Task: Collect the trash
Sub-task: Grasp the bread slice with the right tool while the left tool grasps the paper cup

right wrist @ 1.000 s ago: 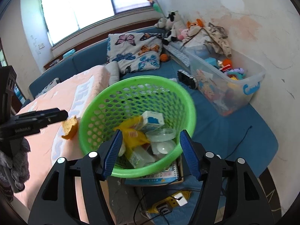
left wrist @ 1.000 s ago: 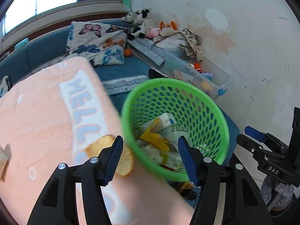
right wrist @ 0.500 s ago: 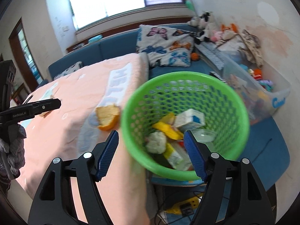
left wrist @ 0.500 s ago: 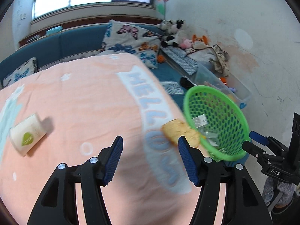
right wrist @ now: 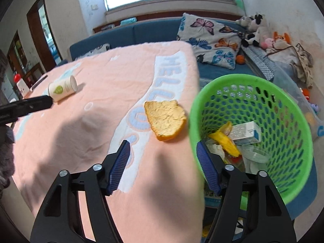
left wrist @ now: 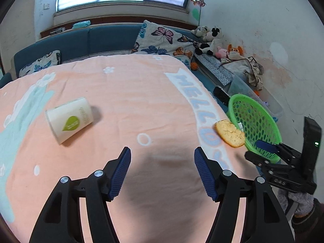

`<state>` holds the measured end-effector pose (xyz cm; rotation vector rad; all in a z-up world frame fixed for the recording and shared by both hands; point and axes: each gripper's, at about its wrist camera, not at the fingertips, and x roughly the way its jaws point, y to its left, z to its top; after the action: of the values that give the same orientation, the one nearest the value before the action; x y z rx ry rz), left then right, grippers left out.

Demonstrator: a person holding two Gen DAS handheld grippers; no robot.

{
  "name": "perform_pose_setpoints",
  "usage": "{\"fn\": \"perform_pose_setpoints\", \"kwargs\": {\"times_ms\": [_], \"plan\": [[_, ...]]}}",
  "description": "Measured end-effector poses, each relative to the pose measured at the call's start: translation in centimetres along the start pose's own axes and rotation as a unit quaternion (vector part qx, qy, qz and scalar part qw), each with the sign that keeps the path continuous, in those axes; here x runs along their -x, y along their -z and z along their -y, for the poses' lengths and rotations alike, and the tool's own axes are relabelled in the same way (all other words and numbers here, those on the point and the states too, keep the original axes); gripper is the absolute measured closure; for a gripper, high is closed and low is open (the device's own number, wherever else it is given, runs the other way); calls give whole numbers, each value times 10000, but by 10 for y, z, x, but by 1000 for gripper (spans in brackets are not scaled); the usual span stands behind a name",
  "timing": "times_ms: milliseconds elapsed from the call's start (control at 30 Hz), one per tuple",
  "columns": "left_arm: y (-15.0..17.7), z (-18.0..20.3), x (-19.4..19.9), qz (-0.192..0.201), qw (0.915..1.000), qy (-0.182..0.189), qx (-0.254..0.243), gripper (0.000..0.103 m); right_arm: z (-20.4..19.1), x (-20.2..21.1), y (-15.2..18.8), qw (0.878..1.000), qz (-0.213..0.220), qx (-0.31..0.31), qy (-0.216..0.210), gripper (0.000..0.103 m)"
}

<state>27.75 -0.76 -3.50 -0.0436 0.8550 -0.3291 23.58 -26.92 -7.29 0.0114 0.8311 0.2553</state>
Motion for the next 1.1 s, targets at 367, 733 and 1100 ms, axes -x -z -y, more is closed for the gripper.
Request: {"fn": "perform_pose_setpoints", "kwargs": {"times_ms": [367,733,1100], "plan": [[4,-36,7,33,9996,-149,243,40,-9,-35,-12,9997,-234,89,75,44],[7,-46,9,51,9995,-134,264,40,-12,-55,-22,9993,-315,119,139,49],[-6,-70,18,126,9994,-318,10,36,-21,-70,-25,9961,-348,676,440,56]]}}
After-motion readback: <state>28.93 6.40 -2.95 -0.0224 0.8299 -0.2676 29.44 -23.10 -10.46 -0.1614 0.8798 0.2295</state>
